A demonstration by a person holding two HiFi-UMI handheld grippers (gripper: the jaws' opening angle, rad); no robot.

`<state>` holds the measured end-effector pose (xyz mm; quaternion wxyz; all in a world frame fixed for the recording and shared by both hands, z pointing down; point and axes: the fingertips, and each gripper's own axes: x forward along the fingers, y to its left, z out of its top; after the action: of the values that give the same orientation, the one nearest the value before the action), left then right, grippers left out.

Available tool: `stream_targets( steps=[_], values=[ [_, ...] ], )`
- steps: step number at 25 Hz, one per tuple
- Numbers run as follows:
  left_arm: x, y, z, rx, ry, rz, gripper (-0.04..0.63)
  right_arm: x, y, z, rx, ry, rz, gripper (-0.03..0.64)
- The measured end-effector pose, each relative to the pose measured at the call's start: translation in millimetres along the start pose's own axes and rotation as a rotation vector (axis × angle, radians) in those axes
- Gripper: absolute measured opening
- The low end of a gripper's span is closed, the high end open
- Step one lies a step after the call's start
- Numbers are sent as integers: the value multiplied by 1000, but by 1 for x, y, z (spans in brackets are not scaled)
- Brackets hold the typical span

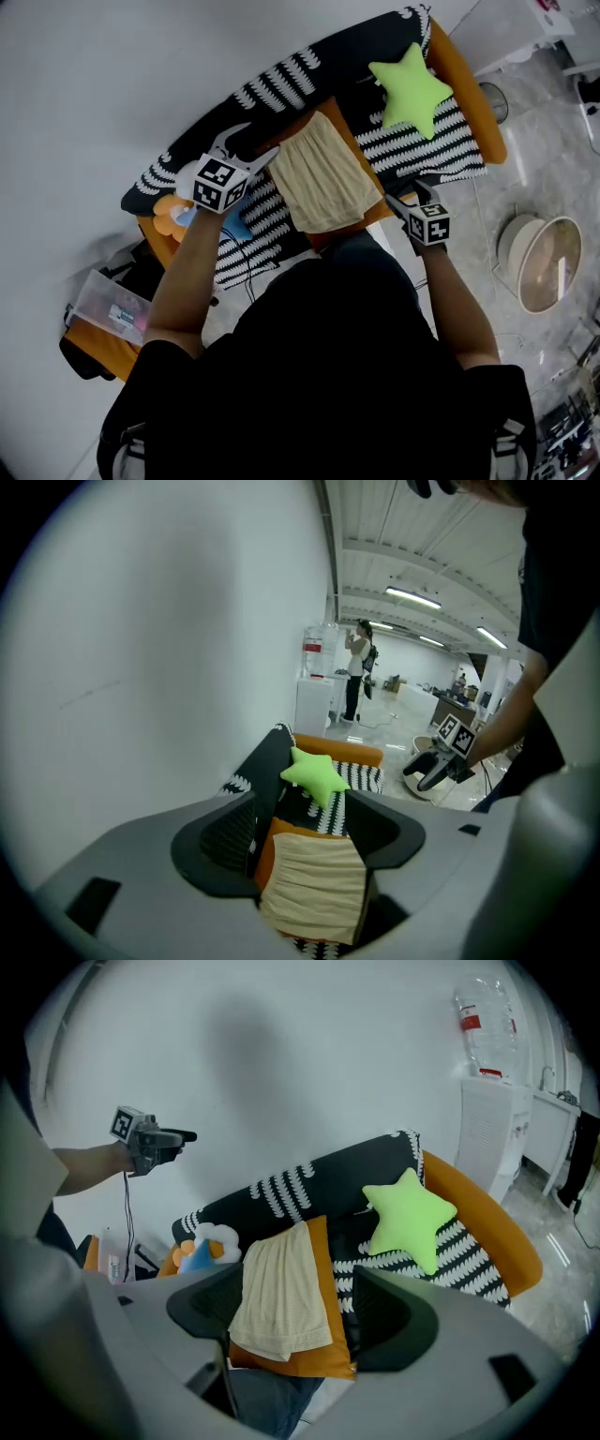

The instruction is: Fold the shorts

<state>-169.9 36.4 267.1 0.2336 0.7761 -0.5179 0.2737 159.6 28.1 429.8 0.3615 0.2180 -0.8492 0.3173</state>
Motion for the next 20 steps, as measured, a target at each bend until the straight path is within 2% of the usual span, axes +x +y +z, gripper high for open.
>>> stream_targets(
  steps=[6,10,14,20],
  values=[
    [74,4,-11,87,118,-93,308,26,-22,-24,38,48,23,377],
    [116,-4,-28,150,219,-183,308,43,-29,-43,83,67,29,373],
    [150,-11,-49,254,330,-261,308,60,-30,-66,123,89,43,363],
    [196,-10,-77,382,452,-348,305,84,-40,-104,191,118,39,342]
  ],
)
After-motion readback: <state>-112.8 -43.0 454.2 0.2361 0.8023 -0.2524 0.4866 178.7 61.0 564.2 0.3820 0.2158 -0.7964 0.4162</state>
